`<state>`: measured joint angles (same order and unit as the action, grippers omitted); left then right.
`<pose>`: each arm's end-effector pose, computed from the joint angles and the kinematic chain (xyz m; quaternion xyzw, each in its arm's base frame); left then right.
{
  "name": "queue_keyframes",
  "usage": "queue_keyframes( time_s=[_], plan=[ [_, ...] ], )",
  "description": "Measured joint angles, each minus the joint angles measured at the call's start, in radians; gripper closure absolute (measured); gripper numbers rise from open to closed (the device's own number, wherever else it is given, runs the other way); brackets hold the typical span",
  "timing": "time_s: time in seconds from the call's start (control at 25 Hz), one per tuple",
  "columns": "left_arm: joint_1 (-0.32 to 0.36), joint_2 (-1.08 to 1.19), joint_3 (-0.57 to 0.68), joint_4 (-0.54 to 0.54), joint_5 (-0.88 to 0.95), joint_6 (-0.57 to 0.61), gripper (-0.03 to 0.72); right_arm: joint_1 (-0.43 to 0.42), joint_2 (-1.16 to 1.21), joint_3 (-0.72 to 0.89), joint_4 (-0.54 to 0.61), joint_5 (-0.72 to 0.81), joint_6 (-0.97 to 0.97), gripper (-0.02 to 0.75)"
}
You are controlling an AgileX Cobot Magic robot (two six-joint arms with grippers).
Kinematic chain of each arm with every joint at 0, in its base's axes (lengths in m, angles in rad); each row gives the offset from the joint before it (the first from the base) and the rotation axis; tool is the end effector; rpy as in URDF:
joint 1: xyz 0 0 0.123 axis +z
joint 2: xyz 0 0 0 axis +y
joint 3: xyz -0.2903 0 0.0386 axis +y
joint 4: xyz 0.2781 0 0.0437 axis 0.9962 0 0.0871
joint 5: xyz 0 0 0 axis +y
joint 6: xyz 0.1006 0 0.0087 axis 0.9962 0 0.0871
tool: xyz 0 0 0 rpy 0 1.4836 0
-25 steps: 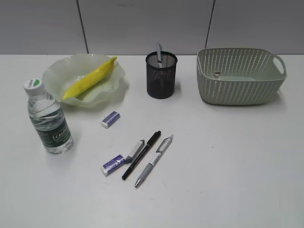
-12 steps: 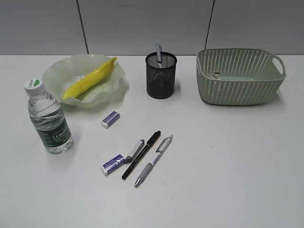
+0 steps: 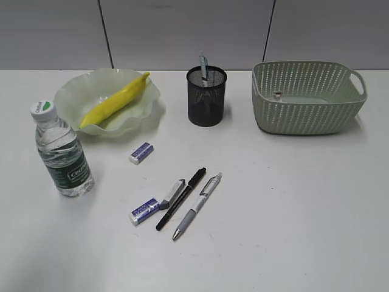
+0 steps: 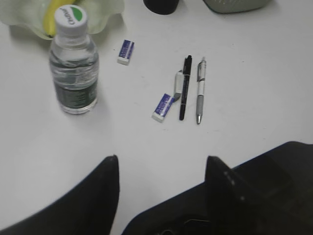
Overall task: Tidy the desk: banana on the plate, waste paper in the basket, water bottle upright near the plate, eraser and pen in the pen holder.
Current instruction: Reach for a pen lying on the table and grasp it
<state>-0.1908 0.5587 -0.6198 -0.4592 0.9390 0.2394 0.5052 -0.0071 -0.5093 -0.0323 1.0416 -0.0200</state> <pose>0.1099 -0.0580 0.3067 0.1390 0.8915 -0.2119 0.3755 0.0198 0.0077 0.2920 -0.2184 0.8150 0.1132 0.5247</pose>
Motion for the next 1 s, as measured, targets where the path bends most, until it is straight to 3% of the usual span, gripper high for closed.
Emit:
queue_keyframes(
  time_s=[0.2, 0.32, 0.68, 0.84, 1.0],
  plan=[
    [0.0, 0.293, -0.025, -0.211, -0.087, 0.151, 0.272, 0.0, 0.0, 0.0, 0.002, 0.0, 0.0, 0.337],
    [-0.035, 0.418, -0.056, -0.266, -0.128, 0.199, 0.272, 0.0, 0.0, 0.0, 0.004, 0.0, 0.0, 0.341],
    [-0.383, 0.75, -0.224, -0.257, -0.376, 0.202, 0.272, 0.0, 0.0, 0.0, 0.006, -0.001, 0.0, 0.346],
    [-0.476, 0.935, -0.316, -0.238, -0.396, 0.149, 0.272, 0.0, 0.0, 0.0, 0.006, -0.001, 0.0, 0.346],
    [-0.538, 1.112, -0.443, -0.116, -0.369, 0.01, 0.272, 0.0, 0.0, 0.0, 0.006, -0.001, 0.0, 0.347]
  ],
)
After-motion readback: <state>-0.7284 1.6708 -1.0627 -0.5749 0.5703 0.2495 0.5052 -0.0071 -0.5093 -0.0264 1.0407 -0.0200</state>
